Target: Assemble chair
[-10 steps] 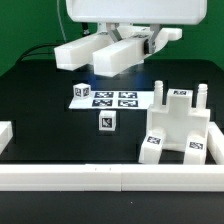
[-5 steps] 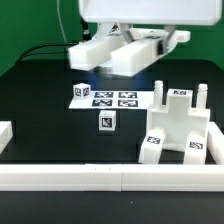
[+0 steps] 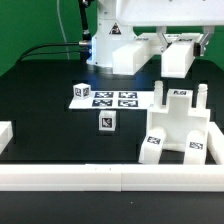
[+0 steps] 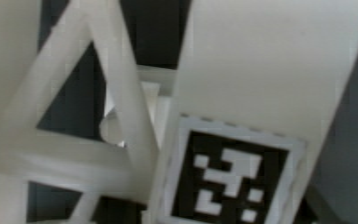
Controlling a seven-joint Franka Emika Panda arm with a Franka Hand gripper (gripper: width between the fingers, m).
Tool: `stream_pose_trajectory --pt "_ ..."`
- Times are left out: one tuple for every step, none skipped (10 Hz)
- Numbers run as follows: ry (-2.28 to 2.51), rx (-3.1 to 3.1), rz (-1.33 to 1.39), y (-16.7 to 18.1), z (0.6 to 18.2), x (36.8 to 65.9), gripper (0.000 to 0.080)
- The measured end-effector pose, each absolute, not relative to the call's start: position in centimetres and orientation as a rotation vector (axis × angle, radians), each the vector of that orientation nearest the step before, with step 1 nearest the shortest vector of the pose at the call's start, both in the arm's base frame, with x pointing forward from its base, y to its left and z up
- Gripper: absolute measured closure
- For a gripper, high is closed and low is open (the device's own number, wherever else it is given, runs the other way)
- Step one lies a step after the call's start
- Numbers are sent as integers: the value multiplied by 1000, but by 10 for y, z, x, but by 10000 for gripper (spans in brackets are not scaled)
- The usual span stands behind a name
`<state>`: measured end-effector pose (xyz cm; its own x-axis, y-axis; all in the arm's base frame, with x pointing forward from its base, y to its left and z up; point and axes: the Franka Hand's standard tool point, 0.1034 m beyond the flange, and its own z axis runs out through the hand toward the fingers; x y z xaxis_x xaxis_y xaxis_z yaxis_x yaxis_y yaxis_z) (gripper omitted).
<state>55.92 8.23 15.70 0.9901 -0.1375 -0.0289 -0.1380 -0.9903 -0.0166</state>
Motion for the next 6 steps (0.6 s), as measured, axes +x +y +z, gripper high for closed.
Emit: stream_pose_trajectory --pt "217 -3116 45 82 156 559 481" --pt "217 -3116 46 82 156 559 481" --pt "182 -3133 44 84 156 559 481" --pt "109 -3158 34 94 155 558 481" --pt "84 -3160 38 104 153 555 481" --pt "44 -3165 48 111 149 553 481"
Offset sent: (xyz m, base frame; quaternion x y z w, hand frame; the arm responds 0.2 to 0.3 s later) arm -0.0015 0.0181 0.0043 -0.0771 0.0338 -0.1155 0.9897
